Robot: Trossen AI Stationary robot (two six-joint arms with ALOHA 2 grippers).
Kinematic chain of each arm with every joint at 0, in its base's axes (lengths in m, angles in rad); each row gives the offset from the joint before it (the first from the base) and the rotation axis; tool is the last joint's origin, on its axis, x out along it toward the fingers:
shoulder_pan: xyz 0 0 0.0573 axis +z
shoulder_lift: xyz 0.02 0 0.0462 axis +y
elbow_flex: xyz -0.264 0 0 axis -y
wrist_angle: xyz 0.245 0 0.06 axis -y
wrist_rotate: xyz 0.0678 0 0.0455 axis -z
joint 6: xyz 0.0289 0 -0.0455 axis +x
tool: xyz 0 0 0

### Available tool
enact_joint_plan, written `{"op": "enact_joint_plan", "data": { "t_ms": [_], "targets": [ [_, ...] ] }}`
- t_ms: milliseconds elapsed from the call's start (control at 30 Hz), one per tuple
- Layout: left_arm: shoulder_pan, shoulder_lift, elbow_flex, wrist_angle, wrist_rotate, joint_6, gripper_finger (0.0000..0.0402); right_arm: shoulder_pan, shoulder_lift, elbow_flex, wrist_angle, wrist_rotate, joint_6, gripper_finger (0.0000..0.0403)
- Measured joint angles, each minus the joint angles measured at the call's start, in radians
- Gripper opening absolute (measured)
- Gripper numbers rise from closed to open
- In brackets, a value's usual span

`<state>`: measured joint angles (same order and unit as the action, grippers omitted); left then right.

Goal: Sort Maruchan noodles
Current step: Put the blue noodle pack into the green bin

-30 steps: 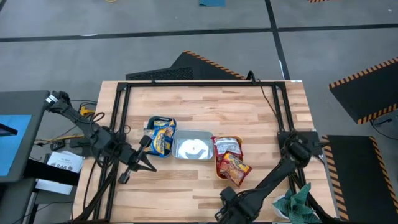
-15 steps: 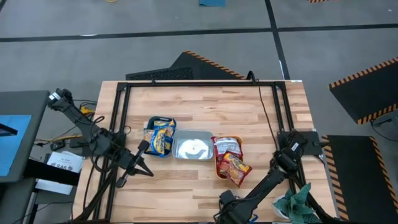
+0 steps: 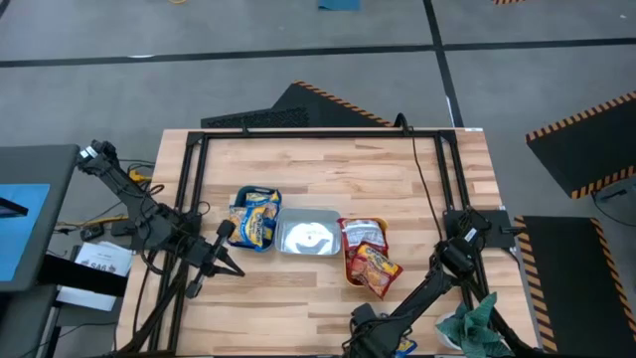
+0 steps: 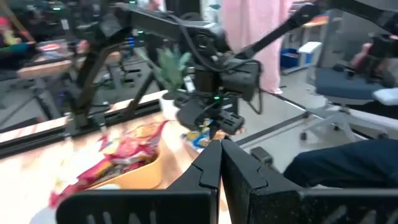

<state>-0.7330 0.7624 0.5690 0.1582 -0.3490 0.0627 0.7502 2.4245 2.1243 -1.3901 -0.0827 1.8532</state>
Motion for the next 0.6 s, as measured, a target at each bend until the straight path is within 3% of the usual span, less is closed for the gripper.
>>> {"op": "enact_joint_plan", "data": {
  "t_ms": [133,167,400,600],
  "targets": [
    [-0.023,-0.096,0.000,-0.090,-0.118,-0.021,0.0000,0.000,0.027,-0.002,0.015,-0.015,-0.038,0.0043],
    [-0.032,-0.125,0.000,-0.112,-0.147,-0.028,0.0000,0.000,0.034,-0.002,0.017,-0.023,-0.058,0.0024],
    [-0.075,-0.290,0.000,-0.301,-0.319,-0.087,0.0000,-0.019,0.041,0.009,0.010,-0.055,-0.100,0.0007],
    [-0.076,-0.333,0.000,-0.389,-0.403,-0.127,0.0000,-0.030,0.051,0.120,-0.117,0.031,-0.136,0.0006]
  ]
}}
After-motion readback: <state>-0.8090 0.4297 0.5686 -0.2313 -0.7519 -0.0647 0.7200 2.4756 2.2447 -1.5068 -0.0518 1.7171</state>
